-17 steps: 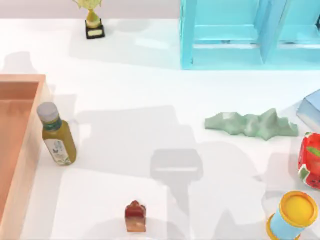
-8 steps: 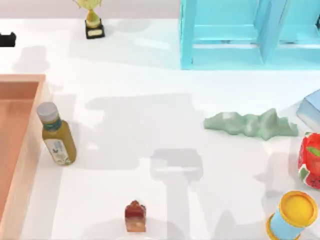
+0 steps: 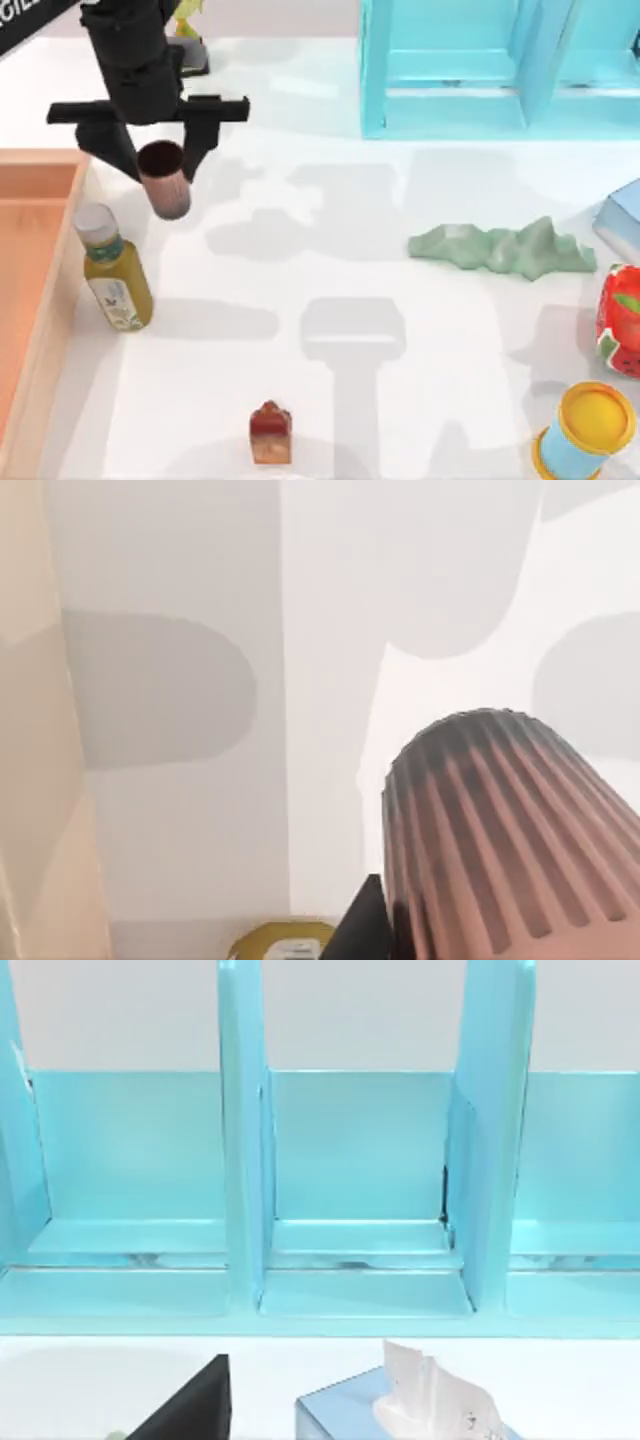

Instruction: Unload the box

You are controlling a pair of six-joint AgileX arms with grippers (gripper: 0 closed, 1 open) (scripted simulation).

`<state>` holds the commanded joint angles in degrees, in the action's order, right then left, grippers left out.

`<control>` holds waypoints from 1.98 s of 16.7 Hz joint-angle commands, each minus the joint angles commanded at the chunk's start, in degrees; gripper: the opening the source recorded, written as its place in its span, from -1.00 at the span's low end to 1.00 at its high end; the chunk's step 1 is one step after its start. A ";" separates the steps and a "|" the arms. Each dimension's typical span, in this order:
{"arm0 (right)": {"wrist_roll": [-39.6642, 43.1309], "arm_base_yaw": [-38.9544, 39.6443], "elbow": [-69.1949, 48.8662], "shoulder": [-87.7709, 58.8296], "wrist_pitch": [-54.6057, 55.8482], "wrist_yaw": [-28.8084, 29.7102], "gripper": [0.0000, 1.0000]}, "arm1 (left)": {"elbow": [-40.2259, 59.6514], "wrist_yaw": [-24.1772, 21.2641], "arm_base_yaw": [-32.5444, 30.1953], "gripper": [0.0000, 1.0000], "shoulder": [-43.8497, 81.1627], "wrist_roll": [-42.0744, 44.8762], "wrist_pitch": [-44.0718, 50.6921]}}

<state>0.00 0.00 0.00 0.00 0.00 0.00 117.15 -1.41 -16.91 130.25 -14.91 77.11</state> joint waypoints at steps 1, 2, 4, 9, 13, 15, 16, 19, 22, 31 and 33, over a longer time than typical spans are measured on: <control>0.00 0.00 0.00 0.00 0.00 0.00 1.00 | 0.70 -0.23 -0.81 -1.00 1.00 -0.80 0.32; 0.00 0.00 0.00 0.00 0.00 0.00 1.00 | 1.22 -0.32 -1.13 -1.00 1.57 -1.22 0.64; 0.00 0.00 0.00 0.00 0.00 0.00 1.00 | 1.55 -0.28 -1.05 -1.00 1.76 -1.41 0.74; 0.00 0.00 0.00 0.00 0.00 0.00 1.00 | 0.52 -0.28 -1.03 -1.00 1.85 -1.22 -0.16; 0.00 0.00 0.00 0.00 0.00 0.00 1.00 | -4.52 -0.28 -1.20 -1.00 2.09 -1.21 -5.59; 0.00 0.00 0.00 0.00 0.00 0.00 1.00 | -6.87 -0.28 -1.15 -1.00 2.25 -1.36 -8.16; 0.00 0.00 0.00 0.00 0.00 0.00 1.00 | -7.55 -0.28 -1.11 -1.00 2.30 -1.43 -8.90; 0.00 0.00 0.00 0.00 0.00 0.00 1.00 | -7.72 -0.28 -1.10 -1.00 2.31 -1.45 -9.10; 0.00 0.00 0.00 0.00 0.00 0.00 1.00 | -7.72 -0.28 -1.10 -0.70 2.31 -1.45 -9.10; 0.00 0.00 0.00 0.00 0.00 0.00 1.00 | -7.72 -0.28 -1.10 0.66 2.31 -1.45 -9.10; 0.00 0.00 0.00 0.00 0.00 0.00 1.00 | -7.72 -0.28 -1.10 0.96 2.31 -1.45 -9.10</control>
<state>0.00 0.00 0.00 0.00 0.00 0.00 109.42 -1.69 -18.01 132.56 -16.36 68.02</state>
